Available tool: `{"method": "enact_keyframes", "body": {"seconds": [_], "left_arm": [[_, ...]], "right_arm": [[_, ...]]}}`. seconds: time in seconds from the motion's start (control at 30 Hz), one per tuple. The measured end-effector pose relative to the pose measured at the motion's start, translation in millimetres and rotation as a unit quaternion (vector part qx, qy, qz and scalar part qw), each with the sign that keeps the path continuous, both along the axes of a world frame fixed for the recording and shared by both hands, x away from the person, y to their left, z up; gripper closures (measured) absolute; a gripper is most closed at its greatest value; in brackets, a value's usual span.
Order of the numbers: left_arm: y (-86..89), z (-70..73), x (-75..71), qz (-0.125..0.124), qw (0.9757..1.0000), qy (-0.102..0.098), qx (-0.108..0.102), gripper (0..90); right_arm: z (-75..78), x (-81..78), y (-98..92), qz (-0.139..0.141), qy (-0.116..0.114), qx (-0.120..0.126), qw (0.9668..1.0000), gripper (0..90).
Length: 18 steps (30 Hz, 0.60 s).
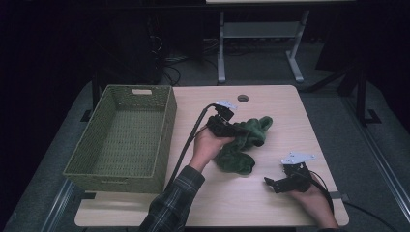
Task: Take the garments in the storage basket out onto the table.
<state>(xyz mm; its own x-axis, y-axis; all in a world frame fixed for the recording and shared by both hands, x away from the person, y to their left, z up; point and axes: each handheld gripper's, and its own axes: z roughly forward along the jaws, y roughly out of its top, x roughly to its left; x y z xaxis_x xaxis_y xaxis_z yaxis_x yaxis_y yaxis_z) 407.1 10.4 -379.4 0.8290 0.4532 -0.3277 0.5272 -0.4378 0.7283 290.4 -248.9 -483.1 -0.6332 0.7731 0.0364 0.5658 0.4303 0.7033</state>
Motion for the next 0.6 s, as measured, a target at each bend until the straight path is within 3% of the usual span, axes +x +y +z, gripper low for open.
{"method": "enact_keyframes", "body": {"seconds": [0.07,0.17,0.27,0.43,0.6], "left_arm": [[-3.0,-5.4,1.0,-0.002,1.0,0.003,0.005,85.7],[-13.0,-25.3,3.9,-0.013,0.9996,0.012,0.023,83.5],[-16.7,-34.7,4.5,-0.015,0.9994,0.013,0.03,71.1],[-9.7,-24.8,-1.1,-0.014,0.9995,-0.005,0.028,51.9],[3.9,-9.1,-10.3,-0.009,0.9994,-0.025,0.022,48.4]], "right_arm": [[0.0,0.0,0.0,0.0,0.0,0.0,1.0,1.8],[0.2,-0.2,0.3,0.0,0.002,0.001,1.0,1.8],[0.1,0.0,0.1,0.001,0.0,0.001,1.0,1.8],[0.2,-0.3,0.3,0.0,0.002,0.002,1.0,1.8],[0.1,-0.2,0.1,0.001,0.001,0.0,1.0,1.8]]}}
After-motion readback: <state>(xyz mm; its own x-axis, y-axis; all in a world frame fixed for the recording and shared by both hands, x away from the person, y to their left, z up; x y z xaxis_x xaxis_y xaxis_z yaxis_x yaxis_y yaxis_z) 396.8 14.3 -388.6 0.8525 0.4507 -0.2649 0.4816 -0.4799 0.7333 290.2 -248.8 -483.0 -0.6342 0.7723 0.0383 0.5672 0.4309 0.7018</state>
